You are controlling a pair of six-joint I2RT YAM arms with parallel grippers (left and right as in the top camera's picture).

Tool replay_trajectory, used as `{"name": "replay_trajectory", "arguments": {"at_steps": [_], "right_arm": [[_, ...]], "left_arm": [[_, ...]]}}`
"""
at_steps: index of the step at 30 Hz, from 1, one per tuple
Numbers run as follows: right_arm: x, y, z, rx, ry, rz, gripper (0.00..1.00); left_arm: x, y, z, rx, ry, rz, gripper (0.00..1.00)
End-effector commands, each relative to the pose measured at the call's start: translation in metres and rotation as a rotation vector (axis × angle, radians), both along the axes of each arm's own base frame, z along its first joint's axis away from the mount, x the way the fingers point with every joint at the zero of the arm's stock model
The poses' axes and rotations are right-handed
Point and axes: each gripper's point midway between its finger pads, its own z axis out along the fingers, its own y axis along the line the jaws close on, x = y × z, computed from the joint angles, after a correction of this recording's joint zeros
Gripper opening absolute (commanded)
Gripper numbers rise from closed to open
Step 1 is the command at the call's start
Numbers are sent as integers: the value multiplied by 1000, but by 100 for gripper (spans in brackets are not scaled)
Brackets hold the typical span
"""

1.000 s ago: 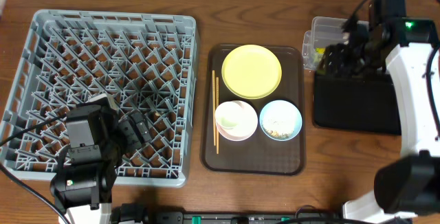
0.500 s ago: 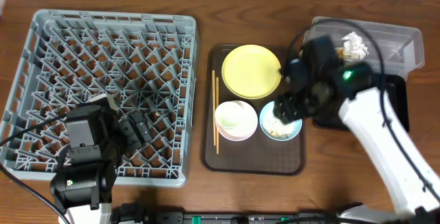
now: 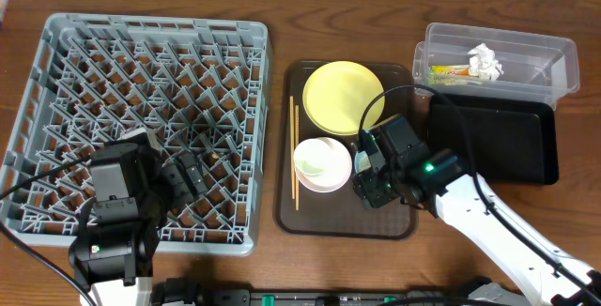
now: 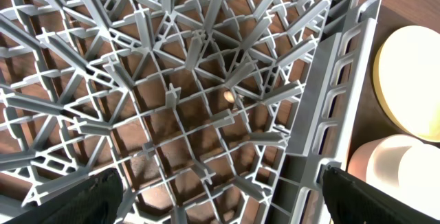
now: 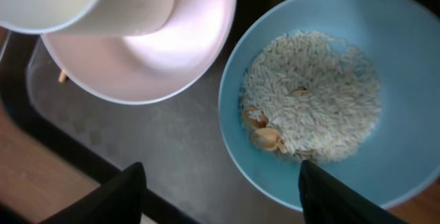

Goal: Sort waste into correct bins and load items into the dishwasher
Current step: 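Lower the right gripper to the light-blue bowl and grasp its rim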

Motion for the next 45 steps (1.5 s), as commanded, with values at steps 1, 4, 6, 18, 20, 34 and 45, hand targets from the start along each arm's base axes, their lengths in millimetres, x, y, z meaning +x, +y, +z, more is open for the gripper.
{"name": "replay_trajectory", "arguments": {"at_steps": [1,4,6,18,20,34,45], "right_arm": [[1,1,-7,5,-7,-29,63],[5,4,-9,22,-26,-35,60],[6,5,-12,27,-36,-33,60],[-1,9,-41,15,-18,-10,51],[-2,9,-43,11,-12,-10,46],[-1,-4,-65,-74,23,-50,13],[10,4,-49,-35,-9,-88,1]], "left_arm": [[1,-1,1,1,2,-3,95],[1,-1,0,1,3,-3,95],[1,-1,0,0,5,-3,95],[1,-1,-1,0,8,-3,95],[1,-1,-1,0,8,-3,95],[1,-1,-1,0,8,-3,95],[1,-1,-1,0,8,-3,95]]}}
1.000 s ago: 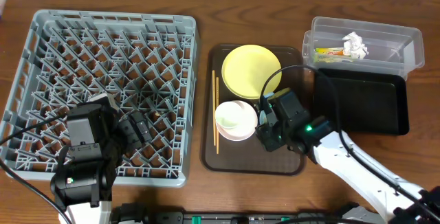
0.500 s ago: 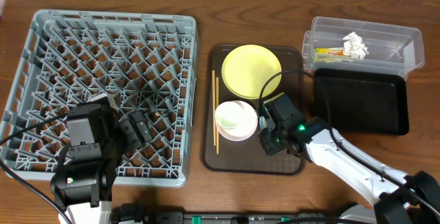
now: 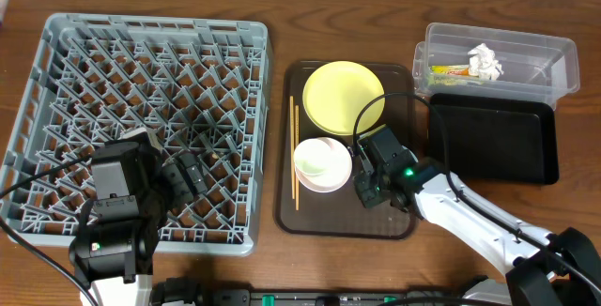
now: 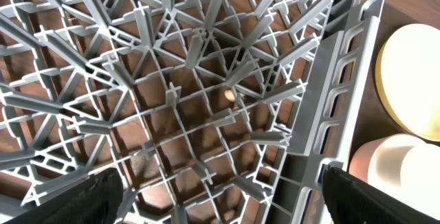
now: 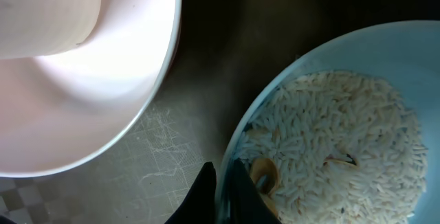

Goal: Sort waste into correct bins and load items into the dishwasher
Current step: 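Lower the right gripper to the light-blue bowl and grasp its rim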

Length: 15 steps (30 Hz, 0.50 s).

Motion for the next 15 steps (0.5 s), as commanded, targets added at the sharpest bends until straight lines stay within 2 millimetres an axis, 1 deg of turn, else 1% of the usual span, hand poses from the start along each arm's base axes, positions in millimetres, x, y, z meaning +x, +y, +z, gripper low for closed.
{"name": "replay_trajectory", "arguments": {"at_steps": [1,4,6,10,13,15], "right_arm": [[0,7,9,31,13,-25,1],[11,12,25,49,-12,-30,1],[16,13,32,57,-23,-35,1],[17,13,33,56,-23,-36,2],[14,12,30,46,-8,-36,11],[11,10,27,39,3,-36,22]], "left_arm": [[0,-1,1,1,-2,-3,95],[0,-1,1,1,-2,-3,95],[0,-1,1,1,-2,-3,95],[0,-1,1,1,-1,-3,95],[0,-1,1,1,-1,-3,95],[0,-1,1,1,-1,-3,95]]}}
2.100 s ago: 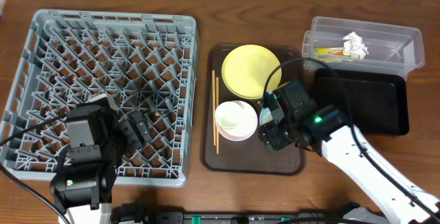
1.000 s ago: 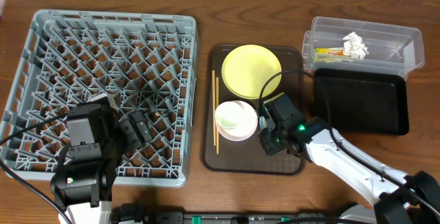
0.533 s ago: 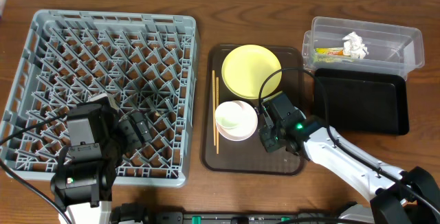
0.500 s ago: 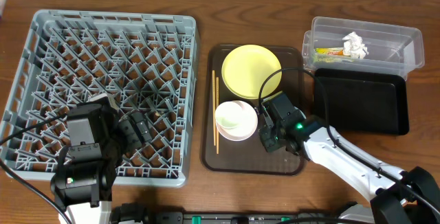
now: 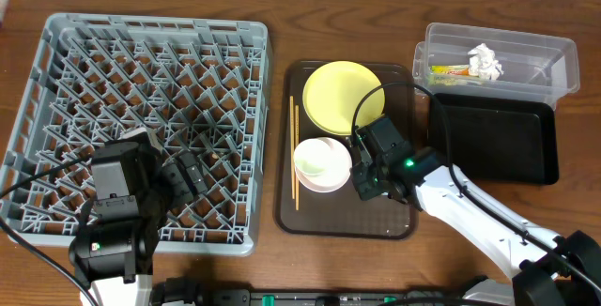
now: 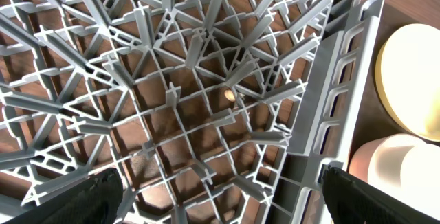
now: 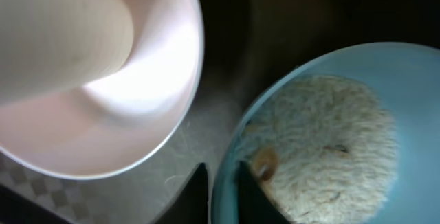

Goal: Sort waste into correct bins and load items into the dishwasher
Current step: 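Lower the right gripper to the light-blue bowl and grasp its rim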

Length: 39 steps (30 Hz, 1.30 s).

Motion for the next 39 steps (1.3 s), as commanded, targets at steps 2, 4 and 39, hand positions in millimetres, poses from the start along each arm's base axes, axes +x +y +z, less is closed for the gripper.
{"name": "replay_trajectory", "arguments": {"at_steps": [2,4,39], "right_arm": [[-2,-2,0,0,10,-8,48],[-7,-5,-5,-11,26,-8,63],[-11,1,-11,37,57,-38,51]], "left_arm": [[0,-1,1,1,-2,-4,95],[0,-1,1,1,-1,-4,95],[0,-1,1,1,-2,-4,95]]}}
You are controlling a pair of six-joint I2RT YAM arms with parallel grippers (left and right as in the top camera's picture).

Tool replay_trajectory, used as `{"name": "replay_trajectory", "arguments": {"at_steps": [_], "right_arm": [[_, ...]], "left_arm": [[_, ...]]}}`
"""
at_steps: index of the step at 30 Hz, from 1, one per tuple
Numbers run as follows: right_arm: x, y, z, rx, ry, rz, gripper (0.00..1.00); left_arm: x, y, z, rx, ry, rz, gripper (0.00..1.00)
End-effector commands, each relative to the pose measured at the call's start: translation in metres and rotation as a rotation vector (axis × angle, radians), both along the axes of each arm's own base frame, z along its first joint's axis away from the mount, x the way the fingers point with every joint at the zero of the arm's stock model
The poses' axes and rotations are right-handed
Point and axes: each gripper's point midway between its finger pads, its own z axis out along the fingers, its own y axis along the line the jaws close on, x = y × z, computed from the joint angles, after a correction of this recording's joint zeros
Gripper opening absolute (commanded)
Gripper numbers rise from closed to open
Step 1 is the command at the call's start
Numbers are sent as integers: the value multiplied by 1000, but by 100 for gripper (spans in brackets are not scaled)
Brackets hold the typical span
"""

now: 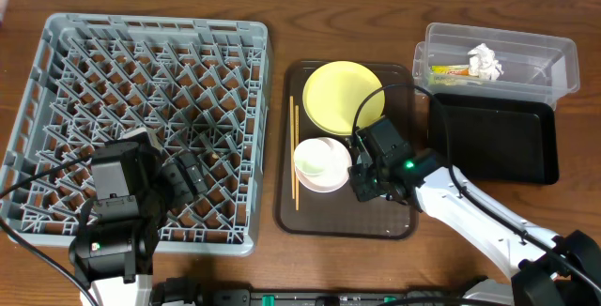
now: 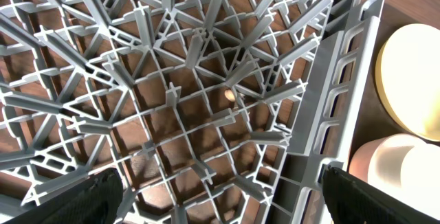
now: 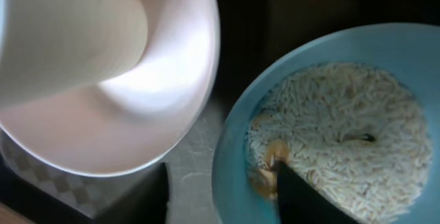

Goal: Sort waste into correct bins and load items into the dishwasher
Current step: 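Lower the right gripper to the light-blue bowl and grasp its rim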

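Observation:
A blue bowl (image 3: 230, 148) of rice (image 3: 344, 121) sits on the brown tray (image 1: 319, 221); the right arm hides it in the overhead view. My right gripper (image 3: 223, 200) is open astride the bowl's left rim, one finger in the rice, the other outside above the tray. Beside it a pink bowl (image 3: 137, 128) holds a white cup (image 3: 62, 38). A yellow plate (image 1: 344, 97) and chopsticks (image 1: 294, 151) lie on the same tray. My left gripper (image 2: 227, 207) hangs open over the grey dish rack (image 2: 206, 80), holding nothing.
A clear bin (image 1: 545, 62) with a crumpled tissue (image 1: 485, 60) and a wrapper stands at the back right. A black bin (image 1: 493, 142) lies in front of it, right of the tray. The rack (image 1: 141, 109) fills the table's left half.
My right gripper's fingers stand wider apart now, with the blue bowl's rim between them and a gap on the outer side. The left arm has not moved.
My right gripper was wide open above the blue and pink bowls. Then it was low at the blue bowl's left rim with its fingers close together, and stayed so. Now the fingers are spread astride that rim. The left gripper stayed open over the rack.

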Motion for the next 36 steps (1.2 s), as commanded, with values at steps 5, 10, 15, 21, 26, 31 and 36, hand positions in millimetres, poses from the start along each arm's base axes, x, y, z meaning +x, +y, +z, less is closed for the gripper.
{"name": "replay_trajectory", "arguments": {"at_steps": [5,10,15,21,26,31,36], "right_arm": [[-11,-7,-20,-26,64,-26,40],[-5,-3,-18,-9,42,-30,30],[-2,-2,-16,-3,32,-31,39],[6,3,-5,19,-1,-30,41],[15,1,3,11,-53,-42,44],[13,6,4,35,-45,-24,37],[11,9,4,47,-35,-18,25]], "left_arm": [[0,-1,1,2,-2,-4,95],[0,-1,1,2,-2,-4,95],[0,-1,1,2,-1,-4,95],[0,-1,1,2,-2,-4,95],[0,-1,1,2,-2,-3,95],[0,-1,1,2,-2,-4,95],[0,-1,2,2,-2,-3,95]]}}
